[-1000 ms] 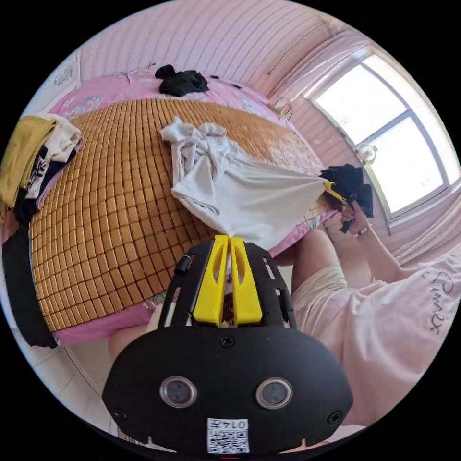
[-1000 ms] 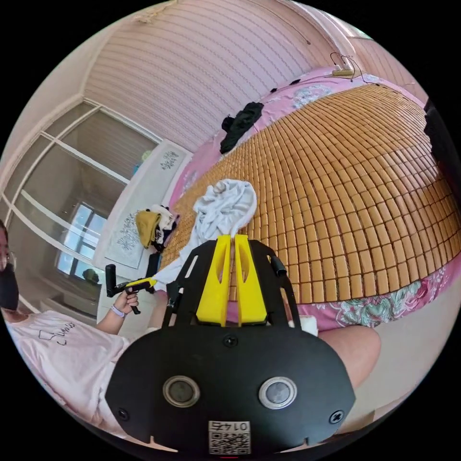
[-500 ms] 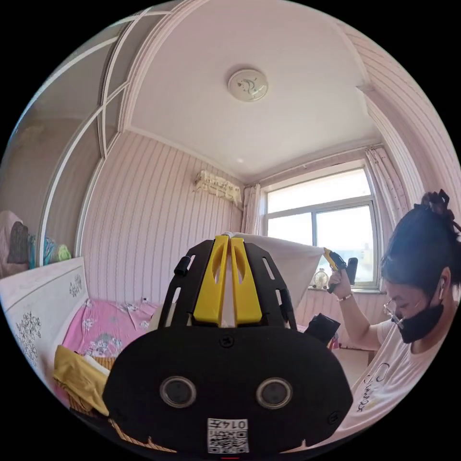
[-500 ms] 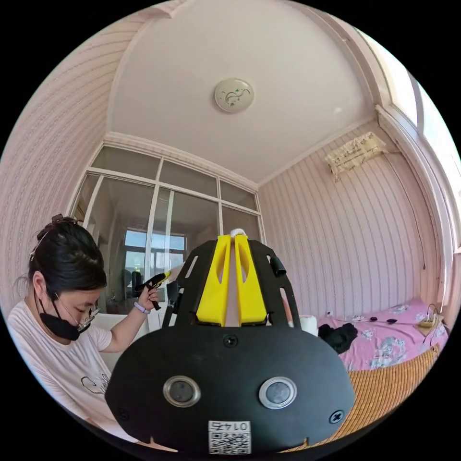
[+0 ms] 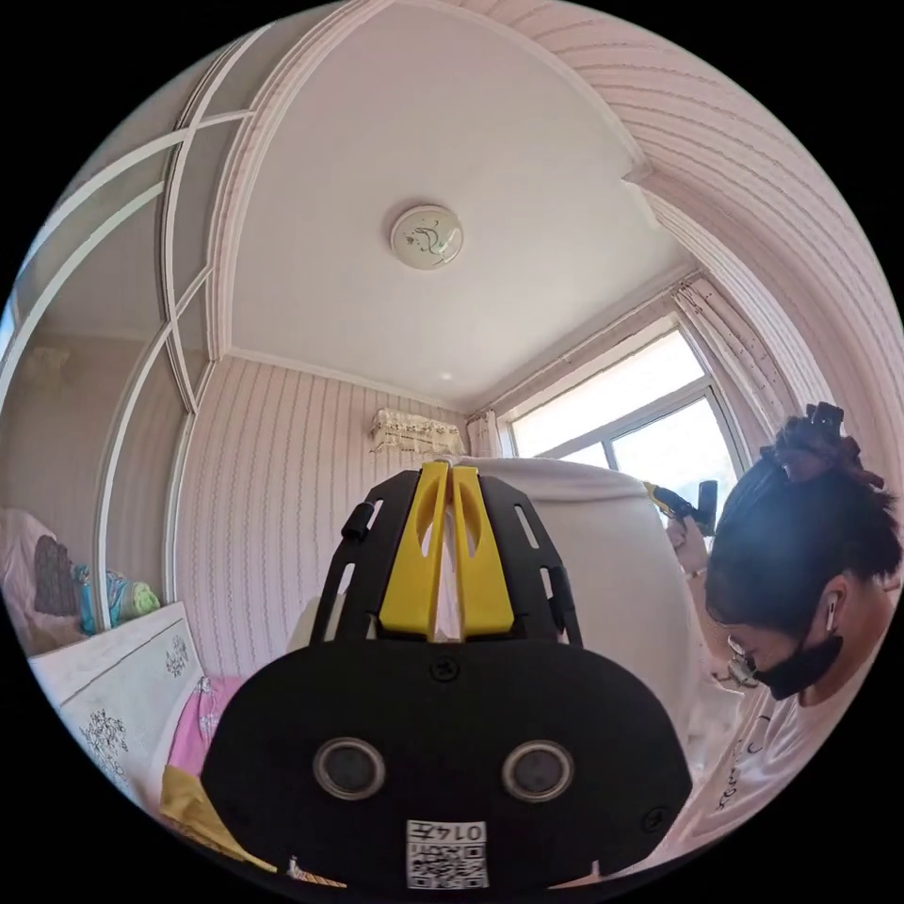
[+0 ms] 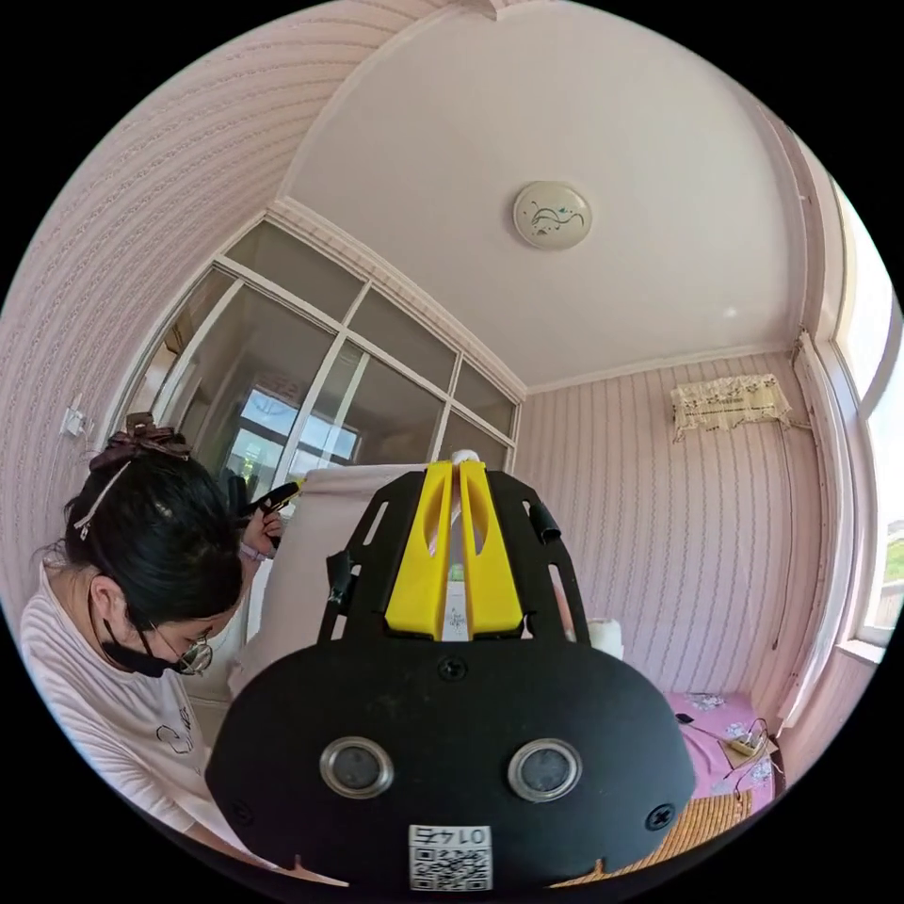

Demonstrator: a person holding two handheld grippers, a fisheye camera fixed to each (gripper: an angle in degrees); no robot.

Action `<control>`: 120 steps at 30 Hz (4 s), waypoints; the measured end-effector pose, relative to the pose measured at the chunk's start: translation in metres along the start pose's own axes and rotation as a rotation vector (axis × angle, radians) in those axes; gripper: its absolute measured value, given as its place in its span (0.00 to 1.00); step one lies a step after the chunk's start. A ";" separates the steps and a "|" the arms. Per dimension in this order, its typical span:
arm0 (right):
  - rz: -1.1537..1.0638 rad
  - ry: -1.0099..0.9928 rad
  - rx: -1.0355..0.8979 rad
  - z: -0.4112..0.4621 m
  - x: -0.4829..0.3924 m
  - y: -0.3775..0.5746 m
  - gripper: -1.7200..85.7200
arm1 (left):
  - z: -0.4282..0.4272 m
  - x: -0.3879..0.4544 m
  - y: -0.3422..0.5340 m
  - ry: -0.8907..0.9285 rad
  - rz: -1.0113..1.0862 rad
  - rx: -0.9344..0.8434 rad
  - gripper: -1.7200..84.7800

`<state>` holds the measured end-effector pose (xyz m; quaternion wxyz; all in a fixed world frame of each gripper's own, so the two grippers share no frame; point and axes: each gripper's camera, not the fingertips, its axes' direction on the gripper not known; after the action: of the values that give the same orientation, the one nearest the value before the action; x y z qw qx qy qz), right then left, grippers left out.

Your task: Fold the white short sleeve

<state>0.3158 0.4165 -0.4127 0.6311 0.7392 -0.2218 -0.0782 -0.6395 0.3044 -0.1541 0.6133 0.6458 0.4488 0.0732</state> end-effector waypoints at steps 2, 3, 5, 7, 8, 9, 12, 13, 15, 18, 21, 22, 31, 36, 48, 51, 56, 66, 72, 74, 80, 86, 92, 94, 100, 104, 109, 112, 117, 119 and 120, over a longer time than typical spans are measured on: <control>0.069 0.085 -0.188 0.046 0.030 0.028 0.02 | 0.045 -0.021 0.027 -0.040 -0.065 -0.166 0.01; 0.106 0.149 -0.333 0.081 0.054 0.057 0.02 | 0.059 -0.027 0.038 -0.055 -0.084 -0.221 0.01; 0.170 0.247 -0.531 0.130 0.092 0.111 0.02 | 0.120 -0.052 0.094 -0.139 -0.156 -0.465 0.01; 0.266 0.317 -0.704 0.178 0.142 0.177 0.02 | 0.161 -0.063 0.136 -0.182 -0.185 -0.606 0.01; 0.283 0.330 -0.721 0.186 0.152 0.187 0.02 | 0.183 -0.069 0.154 -0.190 -0.215 -0.649 0.01; 0.306 0.357 -0.711 0.196 0.169 0.193 0.02 | 0.193 -0.072 0.158 -0.193 -0.232 -0.661 0.01; 0.288 0.374 -0.491 0.202 0.188 0.143 0.02 | 0.228 -0.077 0.137 -0.216 -0.212 -0.588 0.01; 0.241 0.370 -0.370 0.199 0.187 0.116 0.02 | 0.237 -0.074 0.118 -0.247 -0.161 -0.532 0.01; 0.182 0.344 -0.256 0.198 0.182 0.088 0.03 | 0.246 -0.069 0.095 -0.267 -0.107 -0.450 0.01; 0.099 0.322 -0.225 0.207 0.176 0.091 0.03 | 0.259 -0.068 0.092 -0.256 -0.058 -0.417 0.01; 0.099 0.274 -0.307 0.215 0.181 0.153 0.03 | 0.270 -0.079 0.134 -0.239 -0.049 -0.492 0.01; 0.115 0.265 -0.364 0.217 0.185 0.190 0.03 | 0.272 -0.086 0.162 -0.235 -0.068 -0.550 0.01; 0.510 0.238 -0.923 0.201 0.195 0.564 0.03 | 0.243 -0.110 0.477 -0.161 -0.355 -1.175 0.01; 0.790 0.241 -1.115 0.176 0.192 0.703 0.03 | 0.217 -0.110 0.613 -0.156 -0.578 -1.469 0.01; 0.860 0.182 -1.367 0.126 0.181 0.776 0.03 | 0.213 -0.097 0.689 -0.025 -0.590 -1.733 0.01; 0.843 0.146 -1.423 0.121 0.176 0.777 0.03 | 0.212 -0.095 0.700 -0.011 -0.578 -1.777 0.01; 0.854 0.067 -1.485 0.116 0.162 0.791 0.05 | 0.211 -0.101 0.723 -0.031 -0.641 -1.780 0.03; 0.649 0.256 -1.413 0.180 0.242 0.777 0.10 | 0.278 -0.135 0.730 -0.112 -0.504 -1.636 0.07; 0.502 0.318 -1.312 0.317 0.336 0.783 0.11 | 0.398 -0.116 0.774 0.068 -0.389 -1.530 0.07; 0.489 0.342 -1.338 0.355 0.363 0.800 0.12 | 0.450 -0.105 0.797 0.153 -0.367 -1.490 0.08; 0.513 0.487 -1.435 0.420 0.431 0.863 0.13 | 0.548 -0.076 0.859 0.267 -0.274 -1.497 0.08; 0.676 0.457 -1.170 0.325 0.465 0.825 0.03 | 0.609 -0.062 0.901 0.331 -0.244 -1.481 0.08; 0.765 0.509 -1.144 0.149 0.427 0.781 0.05 | 0.689 -0.038 0.925 0.365 -0.199 -1.420 0.08; 0.749 0.527 -1.170 0.125 0.425 0.772 0.07 | 0.709 -0.025 0.938 0.374 -0.182 -1.439 0.08; 0.471 0.415 -1.217 0.212 0.445 0.754 0.11 | 0.741 0.025 0.983 0.371 -0.067 -1.575 0.09; 0.462 0.383 -1.387 0.254 0.471 0.784 0.06 | 0.750 0.036 0.994 0.345 -0.089 -1.559 0.08; 0.676 0.609 -0.975 0.125 0.485 0.704 0.01 | 0.762 0.050 1.006 0.341 -0.106 -1.566 0.08; 0.837 0.890 -0.783 -0.006 0.449 0.664 0.02 | 0.770 0.062 1.009 0.368 -0.100 -1.570 0.09; 0.916 1.112 -0.696 -0.135 0.393 0.644 0.03 | 0.785 0.089 0.993 0.432 -0.069 -1.497 0.09; 0.893 1.087 -0.683 -0.149 0.395 0.635 0.04 | 0.796 0.114 0.989 0.466 -0.025 -1.488 0.09; 0.864 1.030 -0.691 -0.145 0.402 0.630 0.05 | 0.800 0.121 0.990 0.475 -0.012 -1.490 0.09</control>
<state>0.5867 0.3094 0.2908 0.8253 0.2896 -0.1319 0.4664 0.4319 -0.0421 0.4504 0.7732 0.0286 0.4039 0.4881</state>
